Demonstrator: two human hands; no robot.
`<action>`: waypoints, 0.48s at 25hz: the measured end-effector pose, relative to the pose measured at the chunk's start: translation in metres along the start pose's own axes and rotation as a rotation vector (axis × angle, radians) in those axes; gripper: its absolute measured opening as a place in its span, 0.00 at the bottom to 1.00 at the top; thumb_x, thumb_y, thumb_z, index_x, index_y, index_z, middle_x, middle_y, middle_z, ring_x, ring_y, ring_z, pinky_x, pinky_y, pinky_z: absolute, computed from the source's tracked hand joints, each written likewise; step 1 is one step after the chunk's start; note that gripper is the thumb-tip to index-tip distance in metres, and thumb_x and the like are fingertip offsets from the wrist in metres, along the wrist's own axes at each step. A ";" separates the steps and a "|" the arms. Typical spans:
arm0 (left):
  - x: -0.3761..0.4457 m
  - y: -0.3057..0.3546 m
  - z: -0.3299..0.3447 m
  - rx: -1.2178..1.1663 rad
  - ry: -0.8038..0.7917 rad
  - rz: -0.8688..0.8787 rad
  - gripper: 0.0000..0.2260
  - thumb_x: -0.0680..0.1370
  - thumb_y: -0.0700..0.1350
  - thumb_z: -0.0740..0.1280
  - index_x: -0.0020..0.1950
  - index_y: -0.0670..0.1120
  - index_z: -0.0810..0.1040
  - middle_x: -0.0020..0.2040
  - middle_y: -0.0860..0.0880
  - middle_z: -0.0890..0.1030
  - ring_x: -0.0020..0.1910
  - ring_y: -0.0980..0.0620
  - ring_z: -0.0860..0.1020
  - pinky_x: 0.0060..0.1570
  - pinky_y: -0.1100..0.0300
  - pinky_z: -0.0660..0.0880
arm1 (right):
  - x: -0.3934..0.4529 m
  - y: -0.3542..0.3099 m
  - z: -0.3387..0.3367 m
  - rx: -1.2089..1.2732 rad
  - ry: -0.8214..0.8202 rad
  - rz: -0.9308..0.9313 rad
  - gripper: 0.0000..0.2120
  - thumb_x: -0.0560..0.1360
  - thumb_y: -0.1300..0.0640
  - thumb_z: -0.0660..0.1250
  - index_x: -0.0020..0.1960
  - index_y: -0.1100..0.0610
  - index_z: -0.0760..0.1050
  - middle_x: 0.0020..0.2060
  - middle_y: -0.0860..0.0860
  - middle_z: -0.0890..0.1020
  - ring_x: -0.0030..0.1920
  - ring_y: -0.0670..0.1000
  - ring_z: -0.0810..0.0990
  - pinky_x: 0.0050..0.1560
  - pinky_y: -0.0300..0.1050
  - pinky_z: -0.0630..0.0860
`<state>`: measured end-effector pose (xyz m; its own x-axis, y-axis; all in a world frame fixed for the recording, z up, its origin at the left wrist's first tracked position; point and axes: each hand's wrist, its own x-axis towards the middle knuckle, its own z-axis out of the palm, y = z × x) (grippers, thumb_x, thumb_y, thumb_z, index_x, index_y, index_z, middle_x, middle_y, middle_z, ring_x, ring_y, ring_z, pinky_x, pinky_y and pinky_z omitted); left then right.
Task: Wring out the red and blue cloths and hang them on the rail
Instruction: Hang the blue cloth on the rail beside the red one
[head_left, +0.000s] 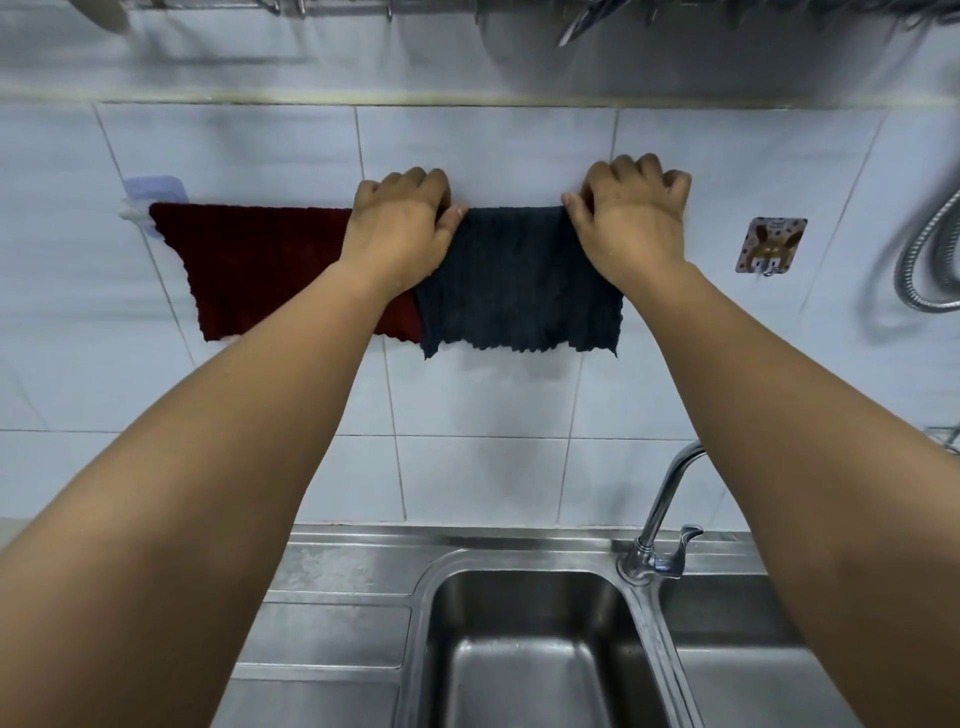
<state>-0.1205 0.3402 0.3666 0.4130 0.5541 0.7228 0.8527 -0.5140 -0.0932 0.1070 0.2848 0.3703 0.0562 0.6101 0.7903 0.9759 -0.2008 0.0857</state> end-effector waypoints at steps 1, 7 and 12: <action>0.001 -0.001 0.001 0.006 -0.032 -0.018 0.18 0.83 0.54 0.51 0.58 0.43 0.73 0.54 0.42 0.78 0.54 0.41 0.74 0.59 0.47 0.64 | -0.002 0.000 0.001 0.005 0.029 -0.003 0.20 0.81 0.46 0.51 0.58 0.59 0.73 0.55 0.58 0.78 0.59 0.60 0.71 0.57 0.56 0.63; 0.004 -0.003 0.002 -0.049 -0.132 -0.111 0.19 0.83 0.53 0.46 0.62 0.45 0.71 0.55 0.41 0.78 0.61 0.42 0.69 0.62 0.49 0.60 | 0.002 0.003 0.000 0.023 -0.043 -0.016 0.23 0.82 0.45 0.48 0.55 0.58 0.76 0.50 0.55 0.81 0.60 0.59 0.71 0.58 0.56 0.61; -0.003 -0.007 0.008 -0.039 0.043 -0.044 0.17 0.82 0.53 0.52 0.61 0.44 0.72 0.57 0.41 0.74 0.58 0.42 0.71 0.61 0.48 0.62 | -0.007 0.000 0.004 -0.016 0.100 0.006 0.19 0.81 0.48 0.51 0.58 0.60 0.74 0.53 0.58 0.79 0.58 0.60 0.71 0.58 0.57 0.62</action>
<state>-0.1252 0.3473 0.3595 0.3600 0.5484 0.7547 0.8564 -0.5152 -0.0342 0.1078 0.2830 0.3624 0.0402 0.5294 0.8474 0.9720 -0.2171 0.0895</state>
